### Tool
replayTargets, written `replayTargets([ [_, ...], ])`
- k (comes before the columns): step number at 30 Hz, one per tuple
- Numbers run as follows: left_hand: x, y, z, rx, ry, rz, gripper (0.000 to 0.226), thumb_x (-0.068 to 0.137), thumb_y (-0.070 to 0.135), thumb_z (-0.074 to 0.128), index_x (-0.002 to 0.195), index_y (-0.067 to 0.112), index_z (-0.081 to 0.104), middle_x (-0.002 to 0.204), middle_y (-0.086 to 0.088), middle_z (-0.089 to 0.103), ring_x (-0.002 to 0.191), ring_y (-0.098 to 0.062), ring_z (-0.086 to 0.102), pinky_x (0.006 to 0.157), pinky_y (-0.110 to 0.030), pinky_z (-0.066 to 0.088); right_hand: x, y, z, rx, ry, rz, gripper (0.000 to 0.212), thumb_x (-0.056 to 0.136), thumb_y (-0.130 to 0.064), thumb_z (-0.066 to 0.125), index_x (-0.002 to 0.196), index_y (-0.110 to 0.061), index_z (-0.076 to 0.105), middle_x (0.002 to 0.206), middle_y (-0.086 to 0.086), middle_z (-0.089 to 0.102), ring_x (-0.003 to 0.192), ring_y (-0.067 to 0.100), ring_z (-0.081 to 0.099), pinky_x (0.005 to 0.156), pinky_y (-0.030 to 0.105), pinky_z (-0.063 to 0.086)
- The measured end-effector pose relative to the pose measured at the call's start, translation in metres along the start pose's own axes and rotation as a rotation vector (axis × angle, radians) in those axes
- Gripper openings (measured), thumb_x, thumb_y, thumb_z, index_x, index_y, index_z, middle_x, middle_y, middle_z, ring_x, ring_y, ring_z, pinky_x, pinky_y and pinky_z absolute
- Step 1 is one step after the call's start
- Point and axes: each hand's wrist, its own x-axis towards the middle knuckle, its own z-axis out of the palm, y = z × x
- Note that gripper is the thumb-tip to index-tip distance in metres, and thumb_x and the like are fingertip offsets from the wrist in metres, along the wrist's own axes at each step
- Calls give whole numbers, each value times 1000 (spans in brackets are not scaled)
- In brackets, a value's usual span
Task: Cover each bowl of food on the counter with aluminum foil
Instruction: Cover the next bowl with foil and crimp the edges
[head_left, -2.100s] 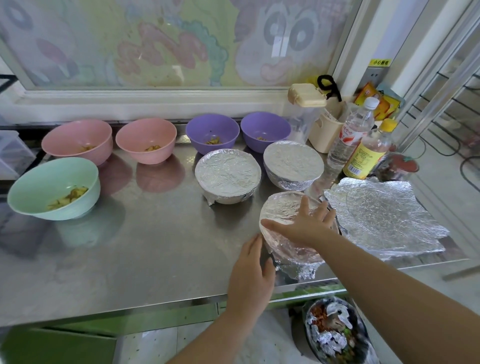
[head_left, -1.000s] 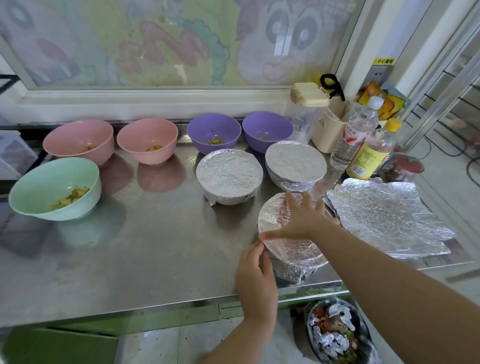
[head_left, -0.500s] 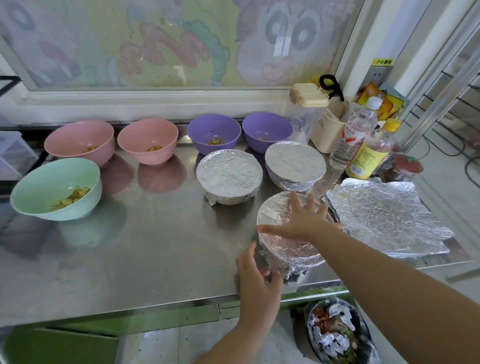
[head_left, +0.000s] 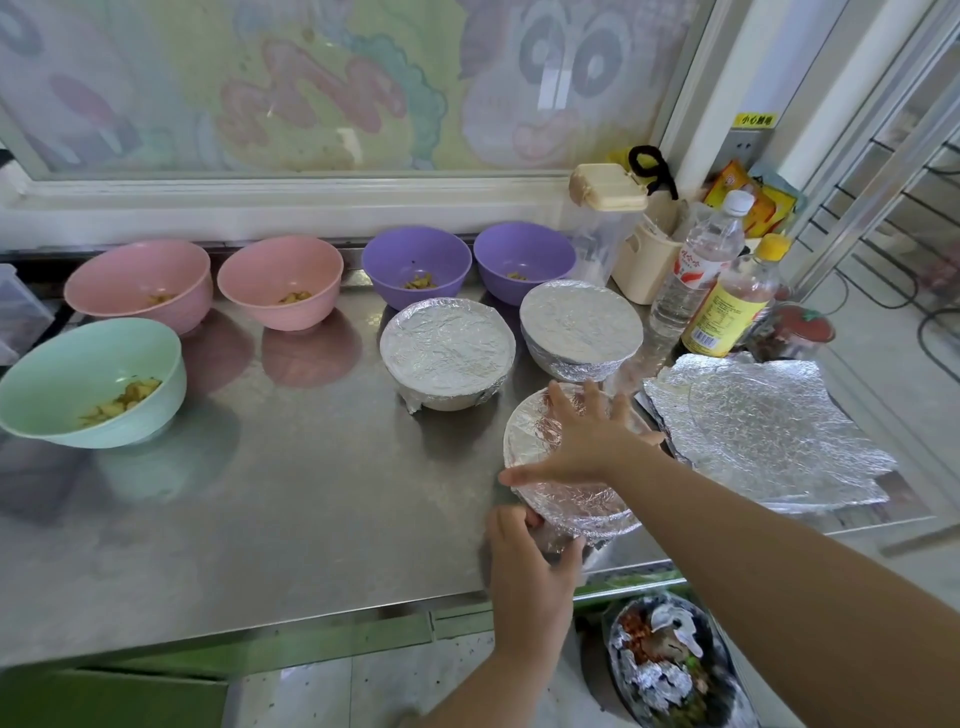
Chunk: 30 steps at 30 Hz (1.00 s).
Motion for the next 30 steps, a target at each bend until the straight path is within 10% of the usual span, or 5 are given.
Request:
replayTargets([
  [17, 42, -7, -46, -45, -341, 7, 12, 82, 14, 76, 76, 20, 67, 75, 6, 73, 72, -8, 69, 72, -31, 55, -14, -3, -4, -39, 5, -5, 146, 45, -102, 55, 154, -45, -23, 164, 0, -32, 148, 44, -29, 103, 88, 2],
  [30, 26, 19, -39, -787, -244, -924, 18, 89, 3, 71, 102, -8, 64, 94, -15, 75, 86, -23, 72, 69, -28, 59, -11, -2, -1, -42, 11, -4, 148, 42, -105, 51, 153, -45, -25, 163, 0, -33, 147, 44, -30, 103, 87, 3],
])
